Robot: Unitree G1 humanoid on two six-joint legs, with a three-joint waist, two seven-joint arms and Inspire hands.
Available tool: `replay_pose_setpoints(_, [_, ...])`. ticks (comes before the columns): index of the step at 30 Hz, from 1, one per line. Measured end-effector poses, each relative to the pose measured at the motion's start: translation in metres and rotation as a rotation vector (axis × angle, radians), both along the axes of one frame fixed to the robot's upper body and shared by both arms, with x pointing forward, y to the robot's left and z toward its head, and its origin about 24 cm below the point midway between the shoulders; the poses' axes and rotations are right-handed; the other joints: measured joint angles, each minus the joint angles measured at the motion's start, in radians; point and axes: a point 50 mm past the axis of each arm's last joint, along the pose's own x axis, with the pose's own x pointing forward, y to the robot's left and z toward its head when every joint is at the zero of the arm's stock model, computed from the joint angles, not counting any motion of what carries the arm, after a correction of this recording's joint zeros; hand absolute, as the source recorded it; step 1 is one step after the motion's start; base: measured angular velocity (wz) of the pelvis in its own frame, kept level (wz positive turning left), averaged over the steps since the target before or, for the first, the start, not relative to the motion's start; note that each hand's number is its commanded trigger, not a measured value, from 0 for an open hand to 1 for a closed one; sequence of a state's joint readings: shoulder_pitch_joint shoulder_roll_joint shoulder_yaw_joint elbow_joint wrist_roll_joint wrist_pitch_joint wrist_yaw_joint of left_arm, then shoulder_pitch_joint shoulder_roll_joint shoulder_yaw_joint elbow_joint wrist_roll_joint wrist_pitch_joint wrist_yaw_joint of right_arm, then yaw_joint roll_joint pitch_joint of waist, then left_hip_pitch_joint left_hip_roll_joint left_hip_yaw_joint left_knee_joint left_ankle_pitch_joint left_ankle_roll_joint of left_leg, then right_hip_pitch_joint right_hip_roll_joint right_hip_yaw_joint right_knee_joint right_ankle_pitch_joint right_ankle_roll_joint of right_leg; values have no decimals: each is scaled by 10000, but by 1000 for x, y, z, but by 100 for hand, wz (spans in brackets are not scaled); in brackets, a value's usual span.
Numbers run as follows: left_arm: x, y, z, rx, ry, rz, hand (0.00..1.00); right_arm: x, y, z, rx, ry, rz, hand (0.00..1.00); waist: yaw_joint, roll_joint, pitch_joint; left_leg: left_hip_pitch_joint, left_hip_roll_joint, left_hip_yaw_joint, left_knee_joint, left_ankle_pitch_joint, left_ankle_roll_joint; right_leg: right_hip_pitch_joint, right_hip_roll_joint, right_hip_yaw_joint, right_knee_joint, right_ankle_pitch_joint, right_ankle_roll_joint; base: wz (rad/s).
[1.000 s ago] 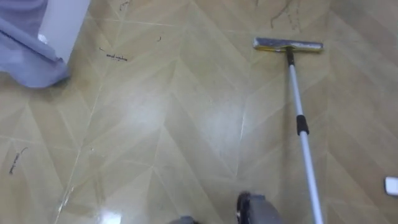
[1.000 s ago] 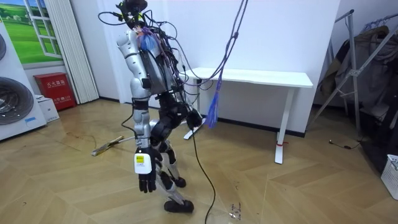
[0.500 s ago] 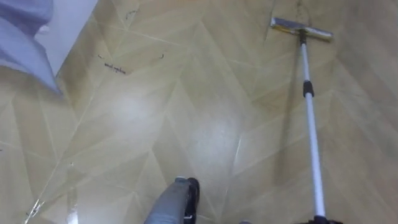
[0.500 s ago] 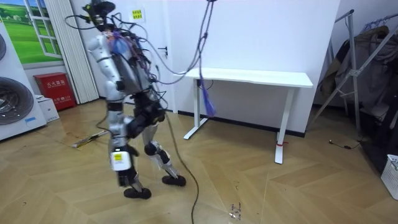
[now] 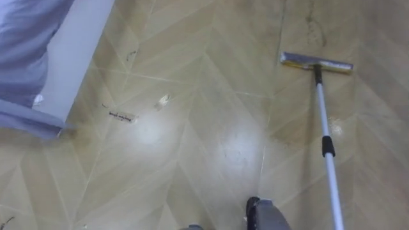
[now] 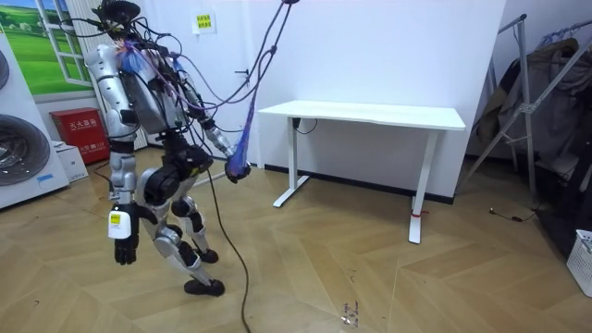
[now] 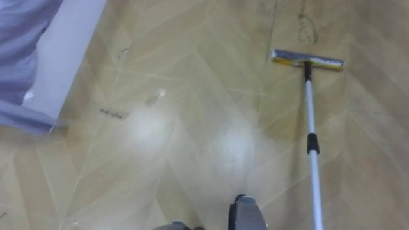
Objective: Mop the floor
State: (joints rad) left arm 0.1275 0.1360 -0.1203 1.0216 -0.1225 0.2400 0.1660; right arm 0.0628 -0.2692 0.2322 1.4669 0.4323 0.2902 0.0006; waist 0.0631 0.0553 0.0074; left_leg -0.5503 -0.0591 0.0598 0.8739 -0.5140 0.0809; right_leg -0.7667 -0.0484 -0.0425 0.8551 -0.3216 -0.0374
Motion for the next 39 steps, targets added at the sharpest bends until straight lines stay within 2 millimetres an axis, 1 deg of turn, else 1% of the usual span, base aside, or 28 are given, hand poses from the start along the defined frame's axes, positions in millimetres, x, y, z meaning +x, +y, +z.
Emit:
replay_pose_setpoints(1, [-1,2,0,17,47,249,0,14,-3,1,-157,-223,-9,100,8,-55,35,-278,70,-67,1117,130,-231,111,67,-46,447,-424,-111,9])
replay_pose_setpoints(2, [-4,4,0,81,130,463,0,30,-8,3,-422,-360,63,100,102,-119,57,-694,310,-51,2483,510,-669,182,174,-42,936,-869,-180,0])
replay_pose_setpoints(3, [-5,4,0,104,149,605,0,40,-12,5,-576,-515,150,100,202,-176,57,-890,338,-47,3064,773,-730,199,199,-11,1183,-1075,-226,-13])
replay_pose_setpoints(4, [-4,5,0,143,141,665,0,68,-20,10,-847,-1052,343,100,288,-314,131,-1356,333,-58,4172,1555,-885,218,224,112,1618,-1430,-292,-9])
replay_pose_setpoints(5, [-3,7,1,223,114,619,0,96,-27,17,-1094,-1757,464,100,303,-420,155,-1848,334,-42,4612,1675,-967,235,229,199,1862,-1694,-306,0])
replay_pose_setpoints(7, [2,10,3,316,-168,580,0,136,-33,29,-1307,-2913,679,100,495,-621,251,-2672,459,2,3827,1472,-693,357,236,247,1901,-1884,-312,-8])
replay_pose_setpoints(9, [-2,13,4,402,-167,561,0,167,-32,38,-1299,-3934,931,100,714,-809,264,-3141,486,-34,1747,1521,-744,708,241,263,1601,-1920,-244,-21])
replay_pose_setpoints(10, [-3,14,4,384,-146,537,0,181,-29,42,-1150,-4418,1042,100,744,-863,242,-3151,462,-221,247,1937,-757,1116,223,262,1287,-2035,-156,0])
replay_pose_setpoints(11, [-5,14,3,290,-90,531,0,183,-27,42,-940,-4582,1011,100,733,-930,153,-3057,293,-214,-341,2486,-571,1581,46,298,991,-2209,37,15])
replay_pose_setpoints(12, [-4,14,3,236,-120,517,0,180,-27,41,-880,-4536,938,100,705,-984,131,-2909,193,-179,-499,2612,-457,1799,-44,311,843,-2288,165,42])
replay_pose_setpoints(14, [4,13,4,73,-283,346,0,158,-31,34,-785,-4101,650,100,642,-1051,112,-2426,16,190,-501,2484,234,2289,-329,432,737,-2380,456,47])
replay_pose_setpoints(15, [7,13,4,28,-350,345,0,150,-32,32,-781,-3923,608,100,645,-1031,102,-2328,-68,222,-430,2309,315,2314,-396,440,935,-2304,578,27])
replay_pose_setpoints(16, [11,12,5,-96,-480,290,0,134,-37,29,-857,-3547,524,100,592,-926,96,-2170,-217,263,-260,2026,493,2284,-462,482,1453,-2014,794,24])
replay_pose_setpoints(18, [19,10,6,-126,-772,116,0,104,-47,26,-1153,-2818,497,100,551,-620,74,-1893,-438,251,-178,1657,727,2076,-561,607,2385,-1298,875,21])
replay_pose_setpoints(19, [22,9,7,-116,-942,57,0,83,-53,25,-1443,-2339,473,100,500,-329,57,-1729,-535,143,-170,1448,837,1850,-525,696,2887,-820,911,8])
replay_pose_setpoints(20, [24,9,7,-58,-1097,-27,0,63,-56,23,-1684,-1896,454,100,484,-75,19,-1625,-604,51,-237,1327,930,1446,-416,701,3211,-761,905,5])
replay_pose_setpoints(22, [24,10,7,-6,-1153,-64,0,44,-52,20,-1788,-1407,398,100,448,155,46,-1441,-661,-37,-518,1311,956,501,-232,723,3450,-769,897,-9])
replay_pose_setpoints(25, [13,10,5,53,-804,-62,0,23,-34,12,-1504,-888,280,100,178,236,2,-935,-664,-47,-1153,1308,951,-411,23,630,1856,-647,784,-10])
replay_pose_setpoints(28, [-1,9,2,13,-317,56,0,9,-20,6,-1147,-576,195,100,21,113,18,-433,-660,-49,-1302,956,805,-471,45,438,-717,176,387,-3])
replay_pose_setpoints(29, [-8,7,1,-20,-30,137,0,6,-17,5,-1021,-461,164,100,-4,110,31,-174,-605,-64,-1141,698,727,-307,40,246,-808,513,249,-9])
replay_pose_setpoints(30, [-13,6,0,-53,146,195,0,5,-17,5,-978,-411,146,100,11,20,51,-96,-550,-73,-1042,561,661,-157,68,183,-752,528,241,-20])
replay_pose_setpoints(31, [-19,5,-1,-87,368,265,0,8,-16,5,-963,-378,200,100,49,130,-9,101,-414,-70,-787,314,534,45,102,-28,-572,470,134,-21])
replay_pose_setpoints(33, [-22,5,-1,-80,579,469,0,21,-17,5,-970,-605,302,100,51,70,32,99,-217,-36,43,116,262,265,97,-197,-107,71,-88,-7])
replay_pose_setpoints(34, [-22,6,-1,-39,582,506,0,35,-19,6,-1030,-803,346,100,57,-52,85,-220,-95,127,1193,268,-17,304,155,-173,378,-339,-121,0])
replay_pose_setpoints(35, [-19,4,-1,-88,504,488,0,52,-23,9,-1157,-958,393,100,152,-125,82,-671,172,341,2442,682,-590,291,203,-133,849,-717,-195,-6])
replay_pose_setpoints(36, [-18,3,-1,-149,456,520,0,62,-26,11,-1228,-1106,464,100,226,-187,96,-928,219,348,3033,1003,-703,269,248,-50,1049,-878,-187,-18])
replay_pose_setpoints(37, [-14,3,0,-167,293,366,0,87,-28,16,-1304,-1651,618,100,330,-390,136,-1474,234,357,4017,1728,-873,197,372,211,1411,-1142,-213,-16])
replay_pose_setpoints(39, [-6,5,3,-155,-19,298,0,127,-29,24,-1300,-2692,727,100,515,-675,204,-2317,317,348,3931,1689,-718,103,510,401,1677,-1336,-254,-15])
